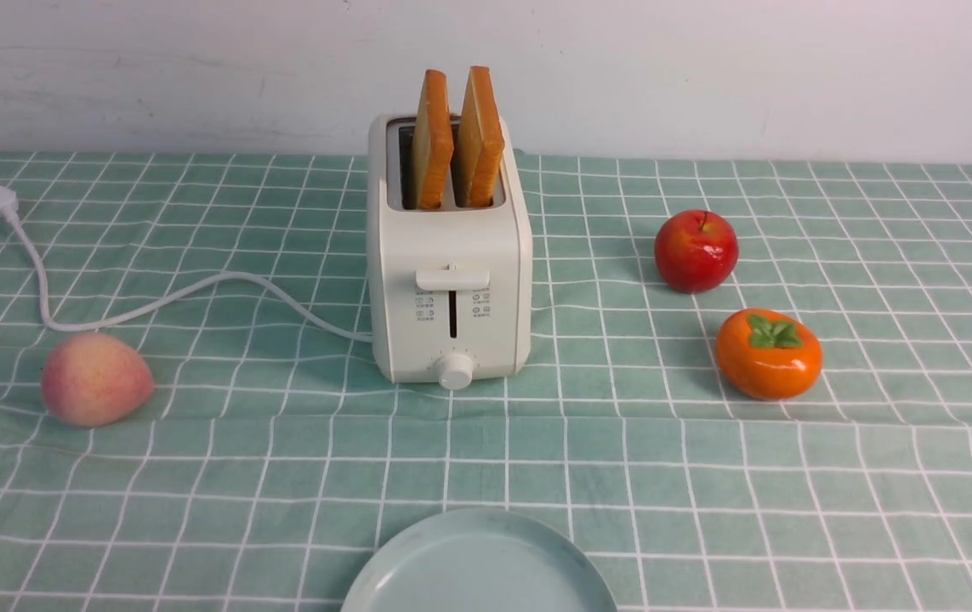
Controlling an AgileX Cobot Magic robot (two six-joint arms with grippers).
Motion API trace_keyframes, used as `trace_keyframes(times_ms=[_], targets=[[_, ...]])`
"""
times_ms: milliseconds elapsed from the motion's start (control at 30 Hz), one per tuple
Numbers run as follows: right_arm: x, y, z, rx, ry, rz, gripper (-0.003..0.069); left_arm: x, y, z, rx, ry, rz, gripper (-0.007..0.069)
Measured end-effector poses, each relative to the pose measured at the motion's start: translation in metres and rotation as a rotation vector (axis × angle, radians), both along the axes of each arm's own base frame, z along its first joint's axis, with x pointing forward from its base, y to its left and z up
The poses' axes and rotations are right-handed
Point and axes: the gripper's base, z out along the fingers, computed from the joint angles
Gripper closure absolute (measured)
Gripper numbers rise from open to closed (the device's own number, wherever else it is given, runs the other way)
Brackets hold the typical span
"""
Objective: Take toasted bread from bread machine on blue coffee table place on plate.
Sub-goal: 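Grasp the toast slice in the toaster and pull it up out of the slot with the right gripper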
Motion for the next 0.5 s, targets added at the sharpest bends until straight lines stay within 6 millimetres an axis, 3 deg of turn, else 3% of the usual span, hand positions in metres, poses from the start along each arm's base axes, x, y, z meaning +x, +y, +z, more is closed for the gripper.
trace_keyframes(times_ms=[133,300,400,500], targets=[[0.0,-0.001,0.001,0.007,-0.016,-0.005,0.0419,0.0,0.001,0.002,-0.086,-0.016,0.001,0.0405],[-0.005,-0.008,0.019,0.211,-0.217,-0.043,0.0419,-0.003,0.011,0.018,-0.497,-0.186,0.033,0.0396],[-0.008,-0.008,0.031,0.26,-0.265,-0.031,0.0419,-0.005,0.016,0.026,-0.585,-0.28,0.048,0.0393],[-0.019,-0.004,0.075,0.272,-0.324,0.022,0.0419,-0.014,0.015,0.056,-0.564,-0.391,0.014,0.0389]])
